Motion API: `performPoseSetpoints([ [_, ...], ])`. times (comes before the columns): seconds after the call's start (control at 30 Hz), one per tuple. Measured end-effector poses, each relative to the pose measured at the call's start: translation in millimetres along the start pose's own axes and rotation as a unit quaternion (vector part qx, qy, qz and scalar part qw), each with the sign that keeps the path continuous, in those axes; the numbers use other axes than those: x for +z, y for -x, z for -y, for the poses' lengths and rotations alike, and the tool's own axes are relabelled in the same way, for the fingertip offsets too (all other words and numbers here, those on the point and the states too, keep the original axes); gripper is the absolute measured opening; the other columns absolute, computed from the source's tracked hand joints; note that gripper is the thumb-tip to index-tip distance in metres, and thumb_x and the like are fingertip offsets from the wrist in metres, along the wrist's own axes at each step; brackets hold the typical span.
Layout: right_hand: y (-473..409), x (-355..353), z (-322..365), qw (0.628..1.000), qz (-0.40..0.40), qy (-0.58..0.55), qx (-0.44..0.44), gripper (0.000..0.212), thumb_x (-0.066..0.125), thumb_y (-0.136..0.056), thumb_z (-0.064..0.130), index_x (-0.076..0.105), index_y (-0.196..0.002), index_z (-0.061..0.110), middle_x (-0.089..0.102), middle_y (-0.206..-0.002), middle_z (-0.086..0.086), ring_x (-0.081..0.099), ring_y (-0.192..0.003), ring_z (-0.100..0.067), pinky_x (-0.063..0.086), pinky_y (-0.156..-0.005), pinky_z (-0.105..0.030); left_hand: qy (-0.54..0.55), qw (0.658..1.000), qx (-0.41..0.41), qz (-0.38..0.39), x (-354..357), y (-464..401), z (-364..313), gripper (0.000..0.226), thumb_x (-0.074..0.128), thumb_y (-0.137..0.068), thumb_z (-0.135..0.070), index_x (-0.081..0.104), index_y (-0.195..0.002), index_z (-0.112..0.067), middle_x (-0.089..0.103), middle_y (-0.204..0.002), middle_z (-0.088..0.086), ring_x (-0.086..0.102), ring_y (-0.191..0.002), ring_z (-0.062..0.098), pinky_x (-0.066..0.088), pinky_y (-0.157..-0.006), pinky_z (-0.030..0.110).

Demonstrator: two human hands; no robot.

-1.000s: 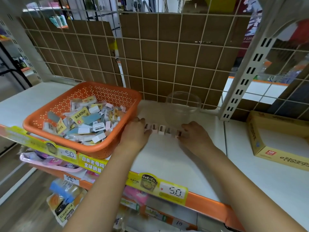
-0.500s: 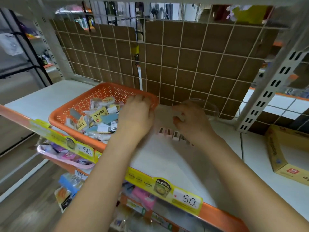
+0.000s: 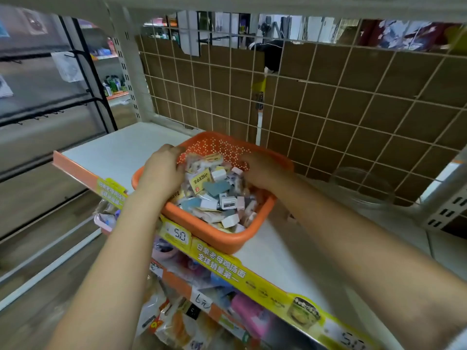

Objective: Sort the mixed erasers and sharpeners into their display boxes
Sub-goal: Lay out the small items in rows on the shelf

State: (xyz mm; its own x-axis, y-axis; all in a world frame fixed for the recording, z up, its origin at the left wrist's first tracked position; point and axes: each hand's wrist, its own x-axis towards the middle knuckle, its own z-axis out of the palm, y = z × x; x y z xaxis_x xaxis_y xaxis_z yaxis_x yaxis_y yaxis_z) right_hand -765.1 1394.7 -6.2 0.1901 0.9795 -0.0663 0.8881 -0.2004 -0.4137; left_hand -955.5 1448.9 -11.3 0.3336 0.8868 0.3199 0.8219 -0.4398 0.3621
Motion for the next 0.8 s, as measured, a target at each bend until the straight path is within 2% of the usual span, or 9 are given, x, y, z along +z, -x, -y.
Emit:
performPoseSetpoints([
  [0.03,-5,3,1,1.0,0.016,-0.018,0.007,0.034,0.047,-0.092,0.01,0.05,-0.125,0.017,0.062,-0.094,-0.005,0.063,-0.072,-0.018,0.051,-0.063,-0.028,-0.002,1.0,-0.002,0.022,0,-5,6,0.046,0.049,-0.083,0.002,0.05,-0.129,-0.005,0.052,-0.125,0.023,0.047,-0.115,0.038,0.037,-0.092,0.039],
  [0.1,-15,7,1,0.998,0.043,-0.035,0.018,0.032,0.045,-0.093,0.011,0.048,-0.124,0.019,0.059,-0.084,-0.002,0.059,-0.064,-0.015,0.05,-0.057,-0.026,-0.014,0.998,0.007,0.068,0,-15,14,0.055,0.048,-0.079,0.007,0.048,-0.132,-0.009,0.051,-0.131,0.019,0.045,-0.121,0.034,0.035,-0.095,0.033],
  [0.2,-23,10,1,0.996,0.072,-0.042,0.017,0.035,0.042,-0.094,0.01,0.048,-0.127,0.021,0.06,-0.099,-0.006,0.058,-0.076,-0.017,0.048,-0.069,-0.028,-0.06,0.988,0.033,0.14,2,-27,21,0.06,0.049,-0.078,0.007,0.046,-0.134,-0.015,0.047,-0.136,0.015,0.043,-0.124,0.03,0.035,-0.097,0.03],
  [0.27,-24,10,-2,0.995,0.08,-0.051,0.01,0.036,0.041,-0.094,0.008,0.049,-0.123,0.027,0.06,-0.099,-0.006,0.056,-0.073,-0.014,0.046,-0.064,-0.024,-0.103,0.977,0.058,0.174,2,-32,24,0.059,0.047,-0.079,0.006,0.049,-0.132,-0.018,0.049,-0.135,0.013,0.046,-0.122,0.028,0.038,-0.095,0.03],
  [0.37,-26,10,-5,0.996,0.068,-0.054,0.006,0.029,0.044,-0.094,0.011,0.051,-0.121,0.021,0.06,-0.099,-0.007,0.05,-0.064,-0.009,0.04,-0.056,-0.018,-0.15,0.965,0.088,0.198,1,-34,26,0.053,0.048,-0.079,0.004,0.054,-0.127,-0.016,0.056,-0.126,0.011,0.053,-0.112,0.026,0.045,-0.089,0.031],
  [0.5,-31,13,-8,0.999,0.037,-0.015,-0.002,0.029,0.047,-0.093,0.016,0.048,-0.123,0.017,0.058,-0.106,-0.007,0.054,-0.073,-0.012,0.045,-0.063,-0.025,-0.195,0.943,0.102,0.25,-3,-32,32,0.036,0.057,-0.084,-0.01,0.059,-0.12,-0.016,0.062,-0.109,0.01,0.059,-0.088,0.022,0.048,-0.072,0.028],
  [0.63,-33,14,-9,1.0,0.001,-0.001,-0.005,0.023,0.052,-0.09,0.015,0.052,-0.113,0.015,0.06,-0.102,-0.007,0.058,-0.08,-0.018,0.049,-0.072,-0.031,-0.239,0.926,0.205,0.211,-3,-36,42,0.044,0.06,-0.082,-0.01,0.057,-0.123,-0.025,0.06,-0.114,0.003,0.058,-0.1,0.022,0.047,-0.082,0.029],
  [0.7,-31,14,-9,1.0,-0.016,-0.026,-0.004,0.02,0.055,-0.088,0.013,0.054,-0.109,0.014,0.061,-0.1,-0.006,0.058,-0.079,-0.017,0.048,-0.069,-0.027,-0.232,0.924,0.224,0.204,-2,-38,45,0.042,0.06,-0.08,-0.009,0.061,-0.119,-0.023,0.061,-0.113,0.005,0.058,-0.101,0.025,0.048,-0.083,0.033],
  [0.8,-31,13,-9,0.997,-0.038,-0.063,-0.004,0.013,0.06,-0.085,0.011,0.057,-0.098,0.011,0.061,-0.099,-0.008,0.059,-0.082,-0.019,0.043,-0.064,-0.023,-0.173,0.945,0.216,0.174,-4,-37,46,0.032,0.058,-0.08,-0.005,0.066,-0.11,-0.013,0.063,-0.108,0.012,0.054,-0.103,0.029,0.045,-0.086,0.038],
])
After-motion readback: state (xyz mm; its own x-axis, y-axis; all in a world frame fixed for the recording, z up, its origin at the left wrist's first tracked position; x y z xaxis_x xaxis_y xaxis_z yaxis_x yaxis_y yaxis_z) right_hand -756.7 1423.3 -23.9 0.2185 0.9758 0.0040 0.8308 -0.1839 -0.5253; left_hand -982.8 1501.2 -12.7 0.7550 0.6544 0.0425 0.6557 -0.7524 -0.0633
